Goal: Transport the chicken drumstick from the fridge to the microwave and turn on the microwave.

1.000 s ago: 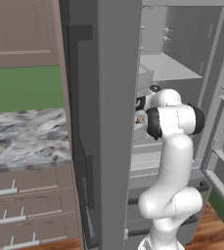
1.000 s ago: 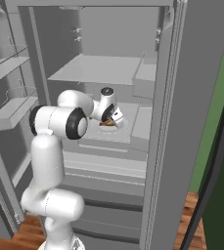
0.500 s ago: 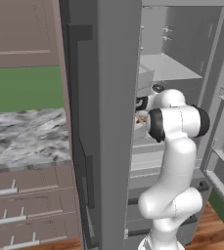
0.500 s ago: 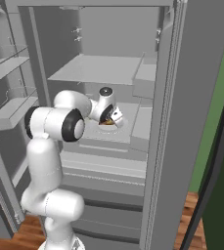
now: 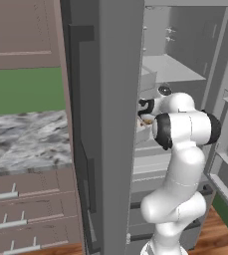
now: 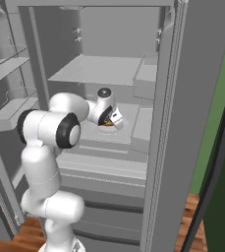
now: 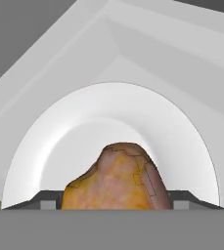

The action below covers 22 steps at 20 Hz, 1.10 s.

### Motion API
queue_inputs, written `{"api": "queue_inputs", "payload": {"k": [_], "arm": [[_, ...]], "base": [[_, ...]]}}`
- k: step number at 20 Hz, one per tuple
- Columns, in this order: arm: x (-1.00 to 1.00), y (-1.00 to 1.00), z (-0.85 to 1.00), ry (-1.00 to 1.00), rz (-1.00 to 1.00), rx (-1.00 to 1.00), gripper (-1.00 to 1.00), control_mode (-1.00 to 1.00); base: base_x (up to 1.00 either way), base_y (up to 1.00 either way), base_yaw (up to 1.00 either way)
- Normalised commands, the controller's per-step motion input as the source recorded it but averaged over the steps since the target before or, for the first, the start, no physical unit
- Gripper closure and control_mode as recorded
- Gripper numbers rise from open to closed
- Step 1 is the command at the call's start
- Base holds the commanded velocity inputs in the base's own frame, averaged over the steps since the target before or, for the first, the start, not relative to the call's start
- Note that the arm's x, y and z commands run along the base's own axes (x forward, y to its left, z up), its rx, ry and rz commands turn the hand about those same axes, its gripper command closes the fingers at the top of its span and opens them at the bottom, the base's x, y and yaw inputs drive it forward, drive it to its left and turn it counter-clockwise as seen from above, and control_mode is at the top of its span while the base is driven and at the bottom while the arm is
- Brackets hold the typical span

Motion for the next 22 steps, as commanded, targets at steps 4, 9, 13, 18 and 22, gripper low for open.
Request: {"api": "queue_inputs", "payload": {"k": [4,9,13,18,22], "arm": [[-0.29,-0.02,0.25,0.00,0.00,0.00,1.00,-1.00],[-0.38,-0.05,0.27,0.00,0.00,0.00,1.00,-1.00],[-0.46,-0.07,0.26,0.00,0.00,0.00,1.00,-1.00],[-0.53,-0.04,0.20,0.00,0.00,0.00,1.00,-1.00],[-0.56,-0.02,0.20,0.00,0.00,0.00,1.00,-1.00]], "base": [[0.00,0.00,0.00],[0.00,0.00,0.00],[0.00,0.00,0.00],[0.00,0.00,0.00],[0.00,0.00,0.00]]}}
